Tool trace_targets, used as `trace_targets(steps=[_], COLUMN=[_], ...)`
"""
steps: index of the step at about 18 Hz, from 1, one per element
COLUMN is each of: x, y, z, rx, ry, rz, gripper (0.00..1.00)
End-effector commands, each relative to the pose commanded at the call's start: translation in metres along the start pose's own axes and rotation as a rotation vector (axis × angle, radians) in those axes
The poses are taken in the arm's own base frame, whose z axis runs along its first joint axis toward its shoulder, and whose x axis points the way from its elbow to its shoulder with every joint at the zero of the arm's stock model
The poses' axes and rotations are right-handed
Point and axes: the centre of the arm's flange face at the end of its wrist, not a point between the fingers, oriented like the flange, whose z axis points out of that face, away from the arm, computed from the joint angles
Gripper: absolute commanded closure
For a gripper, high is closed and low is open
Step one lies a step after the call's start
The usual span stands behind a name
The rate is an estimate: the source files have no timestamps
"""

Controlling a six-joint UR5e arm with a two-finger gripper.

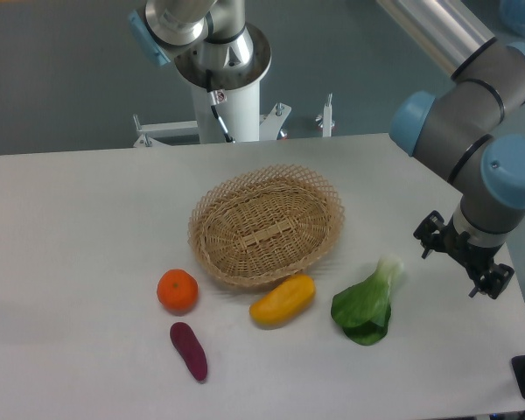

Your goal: Pick up the green vegetable from the table

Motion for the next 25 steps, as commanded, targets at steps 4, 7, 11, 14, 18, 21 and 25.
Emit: trace_targets(steps=[4, 7, 11, 14, 18, 21, 25], x=[0.0, -0.001, 0.0, 0.0, -0.001, 0.006, 0.035], y=[0.0, 0.001, 0.005, 0.005, 0.015, 0.013, 0.004], z=[0.0, 0.0, 0.002, 0.004, 0.004, 0.0, 0.003], rx=[-0.001, -0.003, 0.001, -0.006, 0.003, 0.011, 0.034], ry=[-0.005, -0.008, -0.001, -0.008, -0.006, 0.002, 0.033], rz=[0.0, -0.002, -0.008, -0.008, -0.026, -0.035, -0.035], gripper=[0.0, 0.0, 0.0, 0.0, 0.0, 0.0, 0.0])
